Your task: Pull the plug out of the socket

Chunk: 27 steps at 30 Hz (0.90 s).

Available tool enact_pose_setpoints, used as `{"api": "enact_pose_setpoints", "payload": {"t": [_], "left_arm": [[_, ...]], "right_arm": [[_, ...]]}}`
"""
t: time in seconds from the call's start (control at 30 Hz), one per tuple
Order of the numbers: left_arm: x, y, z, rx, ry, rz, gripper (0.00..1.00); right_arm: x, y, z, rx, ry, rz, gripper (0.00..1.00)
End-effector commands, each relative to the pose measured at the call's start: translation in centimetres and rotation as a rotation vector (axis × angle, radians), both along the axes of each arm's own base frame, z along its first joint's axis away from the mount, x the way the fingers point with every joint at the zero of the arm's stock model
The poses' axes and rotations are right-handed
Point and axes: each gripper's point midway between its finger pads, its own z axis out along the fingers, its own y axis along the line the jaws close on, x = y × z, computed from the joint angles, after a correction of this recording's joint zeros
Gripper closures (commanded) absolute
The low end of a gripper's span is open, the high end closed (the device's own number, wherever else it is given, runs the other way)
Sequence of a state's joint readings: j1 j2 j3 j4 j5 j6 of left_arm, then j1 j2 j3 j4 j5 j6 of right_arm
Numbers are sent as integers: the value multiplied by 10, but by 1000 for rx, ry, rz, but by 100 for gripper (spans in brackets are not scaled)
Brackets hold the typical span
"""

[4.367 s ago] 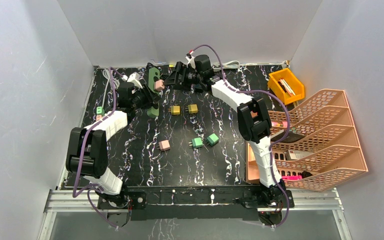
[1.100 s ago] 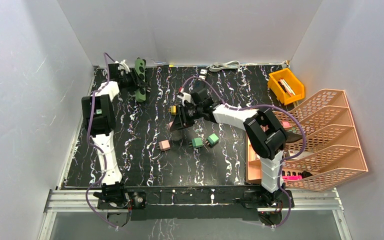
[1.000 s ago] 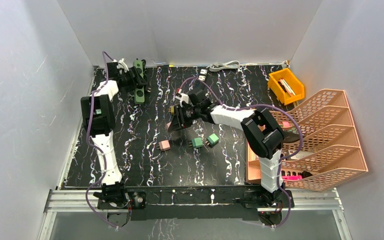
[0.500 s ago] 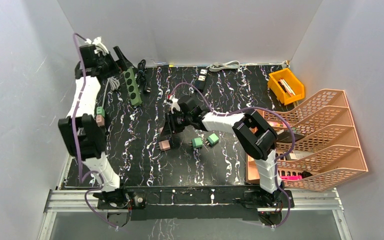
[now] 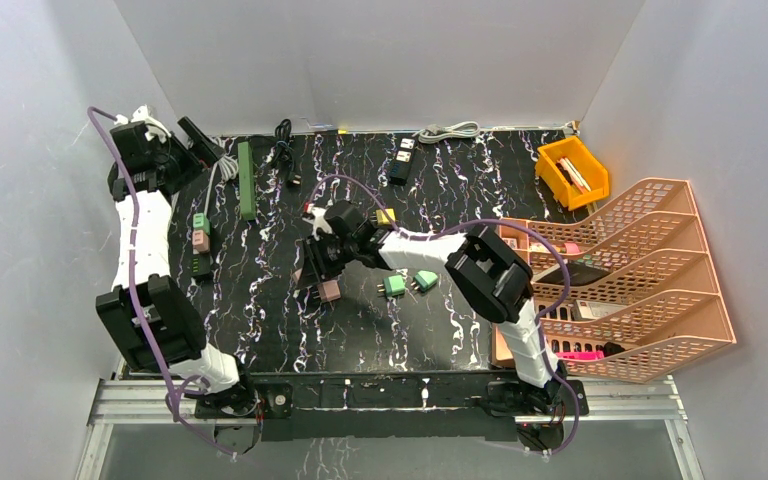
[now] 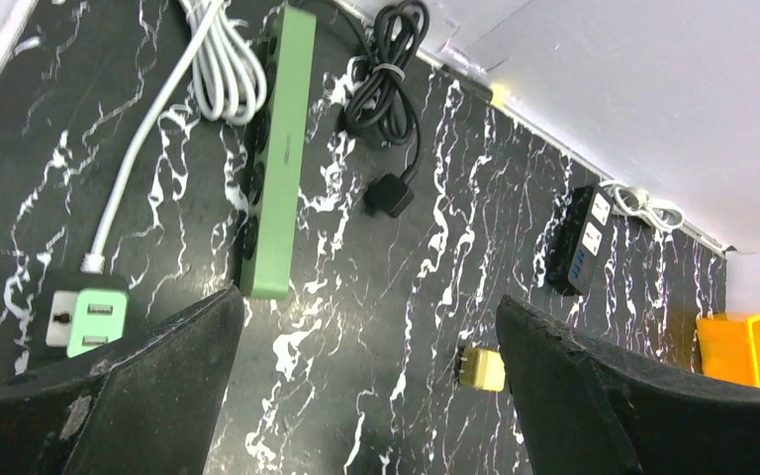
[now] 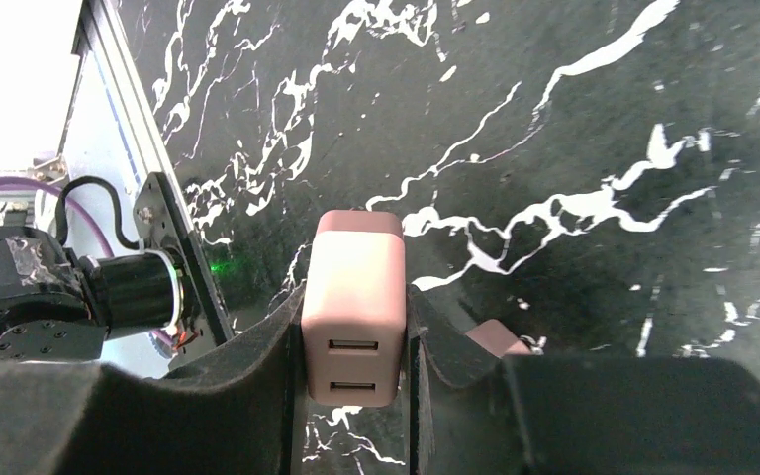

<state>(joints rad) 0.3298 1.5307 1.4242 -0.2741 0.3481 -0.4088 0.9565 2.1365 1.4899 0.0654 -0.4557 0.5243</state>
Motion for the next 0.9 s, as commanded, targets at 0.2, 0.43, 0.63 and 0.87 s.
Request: {"api": "enact_pose_setpoints", "payload": {"t": [0.2, 0.43, 0.63, 0.87], "left_arm": [[-29, -1, 14, -8, -27, 52, 2], [-48, 3, -22, -147, 42, 100, 2], [-64, 1, -37, -188, 57, 115, 2], [-71, 4, -36, -167, 65, 142, 2]], "right_arm": [[-32, 27, 7, -11, 32, 73, 75], [-38, 27, -4, -58, 60, 43, 58], [-38, 28, -7, -108, 27, 39, 40], [-33, 33, 19, -147, -121, 27, 21]]}}
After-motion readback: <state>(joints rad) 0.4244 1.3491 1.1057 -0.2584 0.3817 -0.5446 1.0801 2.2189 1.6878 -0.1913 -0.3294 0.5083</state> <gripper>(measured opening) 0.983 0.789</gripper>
